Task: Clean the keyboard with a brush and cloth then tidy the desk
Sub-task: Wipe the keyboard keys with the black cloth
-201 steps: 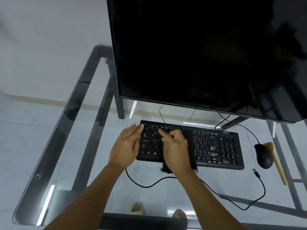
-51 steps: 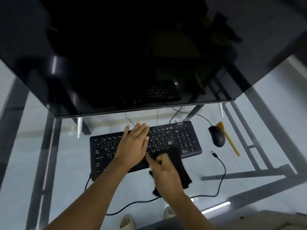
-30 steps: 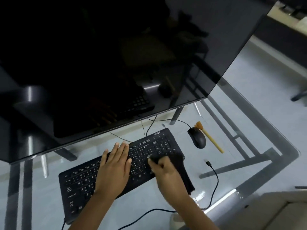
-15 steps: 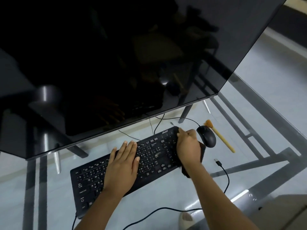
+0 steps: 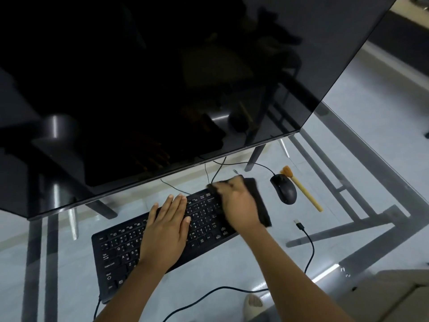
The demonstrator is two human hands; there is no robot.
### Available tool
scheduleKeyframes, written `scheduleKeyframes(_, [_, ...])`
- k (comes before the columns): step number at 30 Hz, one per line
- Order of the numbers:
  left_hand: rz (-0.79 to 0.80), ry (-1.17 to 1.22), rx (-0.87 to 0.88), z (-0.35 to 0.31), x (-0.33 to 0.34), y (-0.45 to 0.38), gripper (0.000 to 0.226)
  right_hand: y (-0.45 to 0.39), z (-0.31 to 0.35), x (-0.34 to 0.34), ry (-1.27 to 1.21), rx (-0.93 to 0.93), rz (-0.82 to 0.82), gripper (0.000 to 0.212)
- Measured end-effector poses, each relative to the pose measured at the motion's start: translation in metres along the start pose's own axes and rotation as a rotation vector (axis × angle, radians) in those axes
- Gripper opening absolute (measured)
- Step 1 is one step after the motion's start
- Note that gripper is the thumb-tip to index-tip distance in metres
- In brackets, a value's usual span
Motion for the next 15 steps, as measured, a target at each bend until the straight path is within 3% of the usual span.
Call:
scheduleKeyframes(2, [-0.011,0.007,-0.005,0.001,0.000,0.001,0.053,-0.008,-0.026,-0.015,-0.005,0.195,-0.141,0.032])
scheduleKeyframes(4, [-0.012,0.005,-0.005,0.002,-0.001,0.002,0.053,0.003,0.009,-0.007,-0.073,0.071,-0.130,0.030])
scheduleKeyframes(7, [-0.021,0.031,-0.007,0.001,-0.004,0.000,0.056,0.040,0.064,0.022,-0.039,-0.305,0.033,0.033])
scheduleKeyframes(9, [-0.031,0.054,-0.023,0.001,-0.004,0.000,0.059,0.021,0.040,0.014,-0.050,-0.202,0.044,0.033])
scheduleKeyframes(12, [-0.034,0.049,-0.050,0.004,-0.003,0.002,0.061,0.004,0.008,0.000,-0.047,-0.017,-0.103,0.032])
scheduleKeyframes(13, [-0.036,0.044,-0.050,0.004,-0.003,0.002,0.061,0.007,0.017,0.005,-0.115,-0.036,-0.063,0.032])
scheduleKeyframes(15, [-0.035,0.043,-0.041,0.004,-0.003,0.002,0.062,0.032,0.055,0.026,-0.096,-0.250,0.040,0.037])
Point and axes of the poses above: each hand's wrist, its own y-axis away from the middle knuckle, its own x-axis out of the palm, z = x × y, the point moved 9 cm from there along -y, towards the middle knuckle, and after that the axes turned 10 degrees about x, right-handed, at the moved point
